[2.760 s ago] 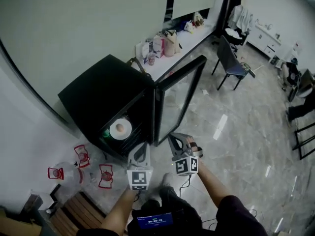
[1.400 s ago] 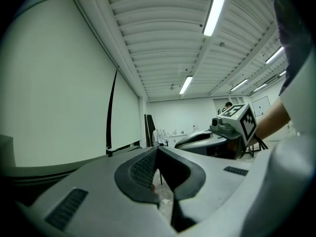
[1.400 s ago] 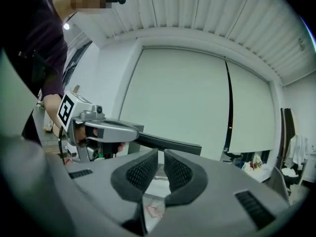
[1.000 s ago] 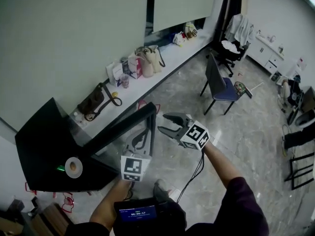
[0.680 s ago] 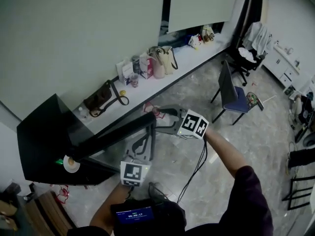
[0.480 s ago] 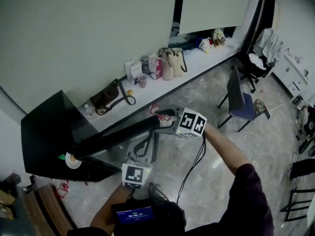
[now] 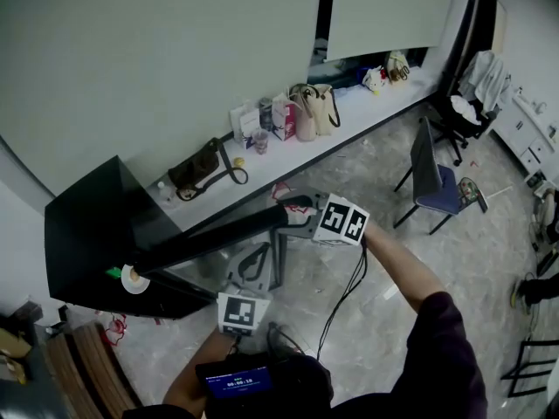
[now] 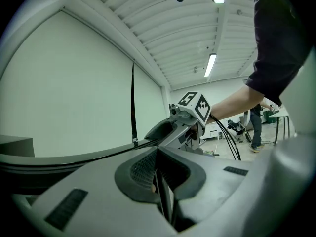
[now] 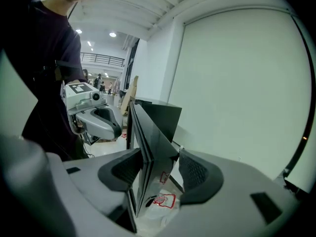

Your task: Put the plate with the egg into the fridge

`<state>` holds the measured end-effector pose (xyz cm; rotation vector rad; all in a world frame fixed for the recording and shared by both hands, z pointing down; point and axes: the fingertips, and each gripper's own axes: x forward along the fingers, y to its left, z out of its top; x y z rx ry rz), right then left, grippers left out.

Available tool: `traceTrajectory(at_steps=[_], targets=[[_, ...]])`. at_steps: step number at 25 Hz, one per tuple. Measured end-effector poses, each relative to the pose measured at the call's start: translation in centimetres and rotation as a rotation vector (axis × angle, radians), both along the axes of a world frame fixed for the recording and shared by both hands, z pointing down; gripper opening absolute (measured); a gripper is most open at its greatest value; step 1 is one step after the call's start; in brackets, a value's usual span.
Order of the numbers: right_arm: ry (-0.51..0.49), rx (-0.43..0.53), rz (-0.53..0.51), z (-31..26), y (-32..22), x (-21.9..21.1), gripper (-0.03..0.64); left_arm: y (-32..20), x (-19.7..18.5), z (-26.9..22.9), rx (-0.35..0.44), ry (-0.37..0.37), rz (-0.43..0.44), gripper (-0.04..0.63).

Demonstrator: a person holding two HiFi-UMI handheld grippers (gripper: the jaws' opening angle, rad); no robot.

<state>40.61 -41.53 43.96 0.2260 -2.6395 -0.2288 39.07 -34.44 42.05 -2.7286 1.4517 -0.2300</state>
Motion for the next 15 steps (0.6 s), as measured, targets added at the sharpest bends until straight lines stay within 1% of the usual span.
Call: traceTrajectory(at_steps=[4,8,9,12,13,15], targets=[[-0.006,0.005,0.077,0.3,2.7,1.1,0.255,2.0,-0.5,-0.1,0.006,0.006,0.018,0.009],[-0.055,0.005,0.179,-0.6,7.3,1.8,0.255,4.9,-1.3,-0.6,0.017,0.026,0.064,0.009],[-0.060,0.005,0.205,-0.7,8.6,1.9,0.255,5.9,-1.6,-0.6,0.029,0.030,0.083,0.009],[-0.051,0.002,0.281,-0.6,13.3,2.1,0.253,9.3,-2.9,-0.5,0.103,0.026,0.141,0.009],[-0.038,-0.001,0.304,-0.5,14.9,2.2,0.253,10.7,-3.4,-0.5,0.105,0.026,0.156,0.009],[-0.018,0.000,0.340,-0.5,18.1,2.0,0.253,13.5,-4.2,-0.5,0.060,0.044,0.176,0.009]])
